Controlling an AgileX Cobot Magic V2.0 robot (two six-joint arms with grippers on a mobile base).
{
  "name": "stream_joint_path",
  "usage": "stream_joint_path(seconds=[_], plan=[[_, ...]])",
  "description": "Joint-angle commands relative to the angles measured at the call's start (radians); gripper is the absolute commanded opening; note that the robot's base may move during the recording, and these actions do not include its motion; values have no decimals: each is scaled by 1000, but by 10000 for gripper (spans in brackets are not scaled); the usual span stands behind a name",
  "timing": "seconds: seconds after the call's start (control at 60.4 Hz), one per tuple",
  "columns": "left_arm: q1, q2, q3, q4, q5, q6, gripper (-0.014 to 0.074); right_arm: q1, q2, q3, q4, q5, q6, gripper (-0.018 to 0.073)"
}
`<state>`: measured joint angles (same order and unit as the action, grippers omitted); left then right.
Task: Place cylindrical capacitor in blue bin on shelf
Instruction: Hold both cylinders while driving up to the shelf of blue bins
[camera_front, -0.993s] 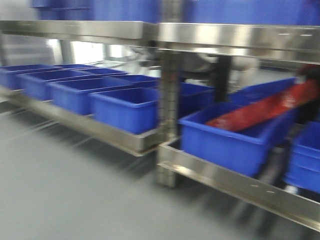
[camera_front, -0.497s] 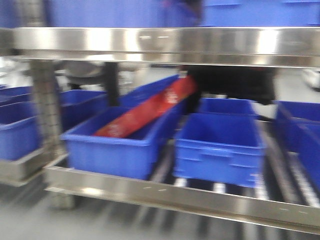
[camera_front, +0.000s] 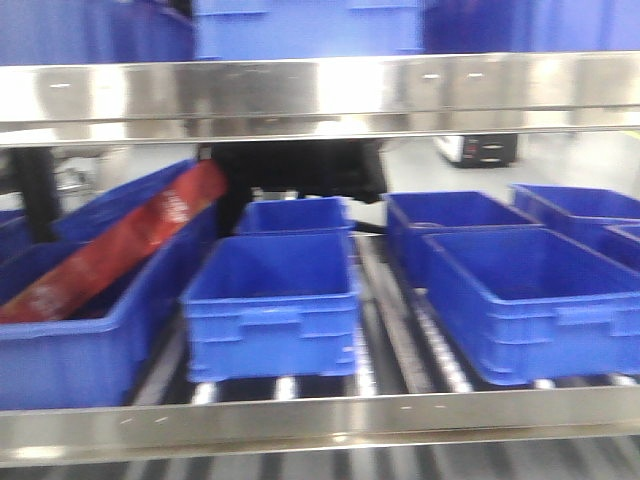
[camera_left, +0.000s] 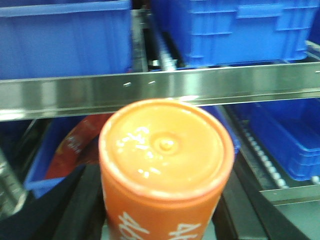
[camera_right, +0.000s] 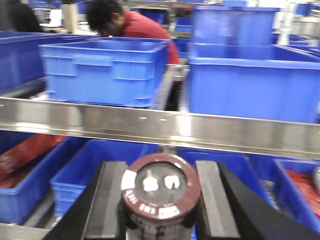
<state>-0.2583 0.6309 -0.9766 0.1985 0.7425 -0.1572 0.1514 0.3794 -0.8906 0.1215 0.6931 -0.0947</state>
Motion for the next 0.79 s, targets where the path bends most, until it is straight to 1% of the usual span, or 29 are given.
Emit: stream_joint_path(seconds=[0.0, 0.778], plan=[[-5, -3, -6, -2, -27, -5, -111, 0, -2, -8, -1, -22, -2, -162], [-5, -3, -6, -2, -27, -5, -111, 0, -2, -8, -1, -22, -2, -162]])
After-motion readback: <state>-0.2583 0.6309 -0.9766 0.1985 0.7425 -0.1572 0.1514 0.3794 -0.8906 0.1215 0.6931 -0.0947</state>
